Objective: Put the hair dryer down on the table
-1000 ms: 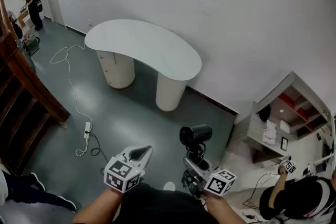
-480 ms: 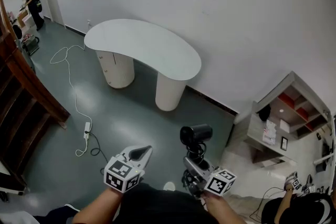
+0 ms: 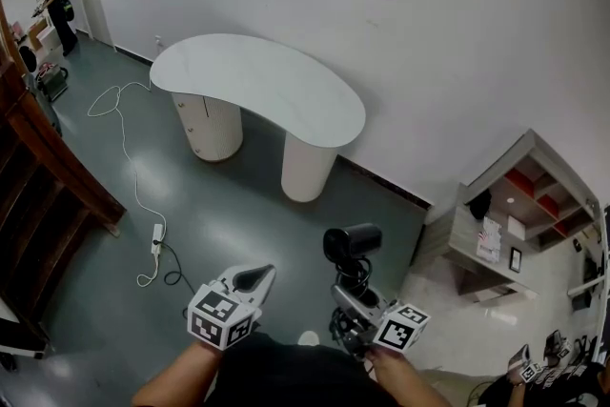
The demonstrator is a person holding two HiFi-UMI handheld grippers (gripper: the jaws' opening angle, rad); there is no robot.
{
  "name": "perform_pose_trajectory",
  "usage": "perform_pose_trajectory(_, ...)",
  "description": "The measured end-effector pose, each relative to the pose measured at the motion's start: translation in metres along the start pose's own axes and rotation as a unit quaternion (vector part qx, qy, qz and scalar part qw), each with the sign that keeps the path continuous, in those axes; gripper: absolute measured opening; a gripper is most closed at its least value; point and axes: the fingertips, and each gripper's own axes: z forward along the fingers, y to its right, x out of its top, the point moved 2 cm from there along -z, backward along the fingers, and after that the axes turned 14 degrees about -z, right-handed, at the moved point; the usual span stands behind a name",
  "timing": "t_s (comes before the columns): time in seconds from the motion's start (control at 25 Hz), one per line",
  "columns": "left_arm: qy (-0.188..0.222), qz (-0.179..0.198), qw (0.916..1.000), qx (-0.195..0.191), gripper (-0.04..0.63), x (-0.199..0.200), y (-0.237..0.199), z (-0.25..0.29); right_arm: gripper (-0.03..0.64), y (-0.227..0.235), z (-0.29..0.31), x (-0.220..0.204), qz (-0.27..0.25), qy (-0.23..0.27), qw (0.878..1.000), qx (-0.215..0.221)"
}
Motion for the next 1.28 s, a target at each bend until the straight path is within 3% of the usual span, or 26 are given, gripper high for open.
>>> perform_pose_trajectory(0.88,-0.02,0.028,0.9986,-0.04,0.011,0.042,-0.118,-0.055,0.196,-0.047,0.105,-0.011,0.014,0.039,0.996,-0.077)
perform_pose_trajectory(1.28,-0.033,0.008,0.9979,-0.055,0.011,0.037,-0.143,-0.058,0.196,-0.048,0.122,-0.014,0.029,0.03,0.993,-0.106)
